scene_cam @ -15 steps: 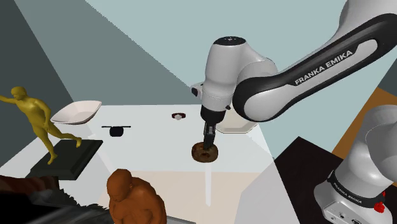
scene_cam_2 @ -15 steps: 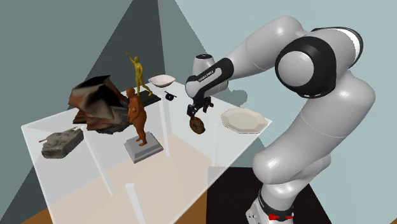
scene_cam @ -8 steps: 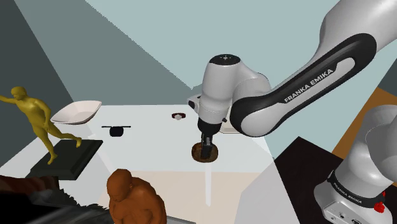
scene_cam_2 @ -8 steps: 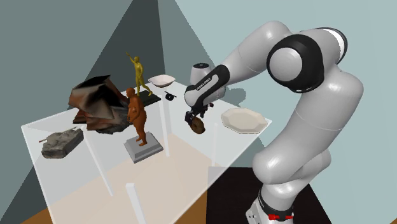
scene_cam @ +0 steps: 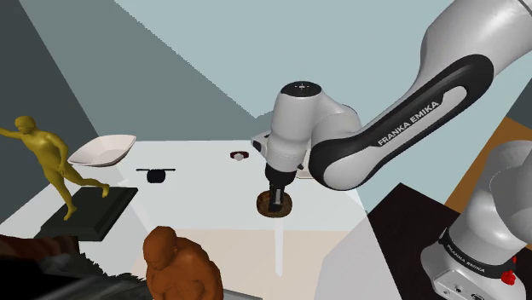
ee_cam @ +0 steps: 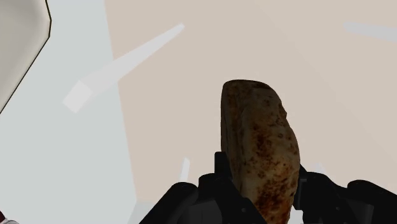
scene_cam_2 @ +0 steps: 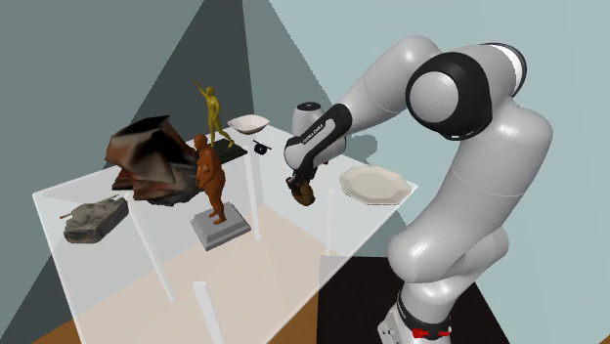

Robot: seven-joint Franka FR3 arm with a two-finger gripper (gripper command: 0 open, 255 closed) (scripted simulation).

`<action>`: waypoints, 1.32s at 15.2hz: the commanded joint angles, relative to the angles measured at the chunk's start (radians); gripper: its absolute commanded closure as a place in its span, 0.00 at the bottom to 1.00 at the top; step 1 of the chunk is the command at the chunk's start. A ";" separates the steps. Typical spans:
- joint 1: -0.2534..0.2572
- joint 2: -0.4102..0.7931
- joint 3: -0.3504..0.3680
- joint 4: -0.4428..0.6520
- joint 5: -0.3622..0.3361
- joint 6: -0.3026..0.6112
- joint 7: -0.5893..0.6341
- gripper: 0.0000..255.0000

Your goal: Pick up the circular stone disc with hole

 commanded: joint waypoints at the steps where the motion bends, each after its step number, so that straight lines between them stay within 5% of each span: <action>1: 0.000 0.001 0.000 -0.001 0.000 0.000 0.000 1.00; 20: 0.016 -0.137 -0.022 0.089 0.074 -0.220 -0.061 1.00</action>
